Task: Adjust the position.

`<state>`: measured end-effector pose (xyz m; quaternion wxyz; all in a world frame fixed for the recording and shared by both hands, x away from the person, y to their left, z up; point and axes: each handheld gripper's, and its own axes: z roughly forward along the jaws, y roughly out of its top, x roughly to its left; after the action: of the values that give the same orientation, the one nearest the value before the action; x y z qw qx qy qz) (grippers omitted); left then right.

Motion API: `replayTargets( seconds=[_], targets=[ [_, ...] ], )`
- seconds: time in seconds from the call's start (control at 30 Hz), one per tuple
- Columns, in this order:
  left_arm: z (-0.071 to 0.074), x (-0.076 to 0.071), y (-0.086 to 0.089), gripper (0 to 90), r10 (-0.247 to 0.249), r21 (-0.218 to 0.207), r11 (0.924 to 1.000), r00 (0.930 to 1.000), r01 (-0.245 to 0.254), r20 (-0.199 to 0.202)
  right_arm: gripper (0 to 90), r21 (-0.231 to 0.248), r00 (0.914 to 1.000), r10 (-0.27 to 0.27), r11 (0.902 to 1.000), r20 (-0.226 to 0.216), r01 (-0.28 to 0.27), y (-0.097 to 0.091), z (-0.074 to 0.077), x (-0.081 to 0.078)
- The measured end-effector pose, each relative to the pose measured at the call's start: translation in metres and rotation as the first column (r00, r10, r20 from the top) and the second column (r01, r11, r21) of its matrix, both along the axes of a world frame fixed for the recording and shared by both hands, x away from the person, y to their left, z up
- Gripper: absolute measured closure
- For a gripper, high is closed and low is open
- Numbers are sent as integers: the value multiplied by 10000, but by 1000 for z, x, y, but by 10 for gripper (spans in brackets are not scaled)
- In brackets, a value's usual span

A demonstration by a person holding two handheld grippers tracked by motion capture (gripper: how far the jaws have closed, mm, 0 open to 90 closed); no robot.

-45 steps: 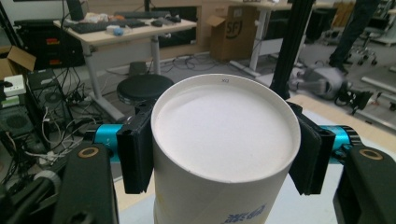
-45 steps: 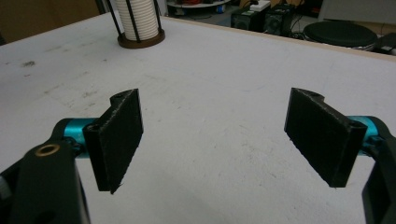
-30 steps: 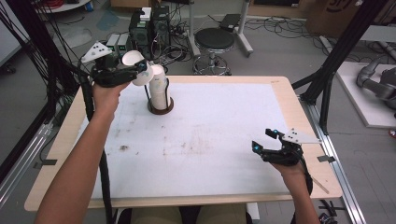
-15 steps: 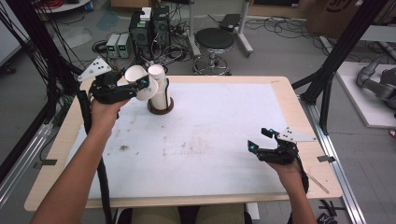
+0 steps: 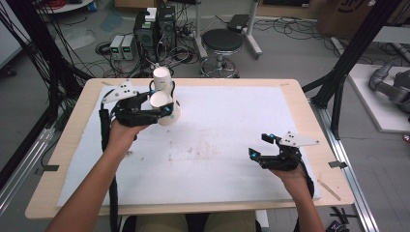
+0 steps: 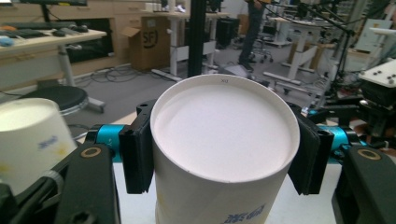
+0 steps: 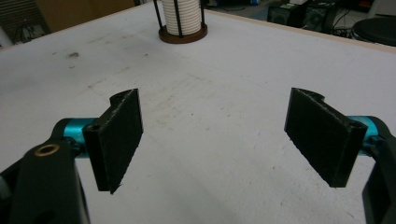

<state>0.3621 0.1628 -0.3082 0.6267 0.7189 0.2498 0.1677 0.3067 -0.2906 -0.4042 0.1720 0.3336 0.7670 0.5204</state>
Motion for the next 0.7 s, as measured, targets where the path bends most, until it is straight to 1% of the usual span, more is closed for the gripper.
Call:
replayTargets(
  seconds=[0.07,0.17,0.2,0.27,0.33,0.4,0.43,0.5,0.6,0.7],
  targets=[
    [-6,0,-6,360,-205,-7,9998,9997,205,-108,197,41,9999,108,9999,-69,-108,2,0,0],
    [-13,0,-15,360,-513,139,9986,9983,517,-271,197,104,9995,324,9994,-38,-324,6,0,2],
    [-14,1,-17,360,-607,149,9980,9977,612,-309,197,104,9995,324,9994,-38,-324,6,0,2],
    [-18,0,-24,360,-771,174,9968,9962,778,-397,197,47,9988,490,9988,-58,-490,8,0,2],
    [-22,-2,-29,359,-928,193,9954,9945,938,-487,197,119,9980,620,9980,-101,-618,12,1,1],
    [-26,-3,-34,359,-1087,226,9937,9926,1100,-547,197,80,9973,731,9973,-65,-730,15,1,1],
    [-28,-4,-36,359,-1154,250,9928,9916,1170,-577,197,121,9959,905,9958,-46,-904,19,2,-1],
    [-30,-6,-40,359,-1296,269,9910,9895,1315,-637,196,115,9953,967,9952,-18,-967,20,3,-1],
    [-34,-8,-45,359,-1493,316,9879,9862,1519,-722,197,132,9926,1215,9925,84,-1216,26,6,-1],
    [-36,-11,-49,359,-1745,405,9832,9815,1780,-782,197,179,9896,1438,9894,88,-1440,30,8,0]
  ],
)
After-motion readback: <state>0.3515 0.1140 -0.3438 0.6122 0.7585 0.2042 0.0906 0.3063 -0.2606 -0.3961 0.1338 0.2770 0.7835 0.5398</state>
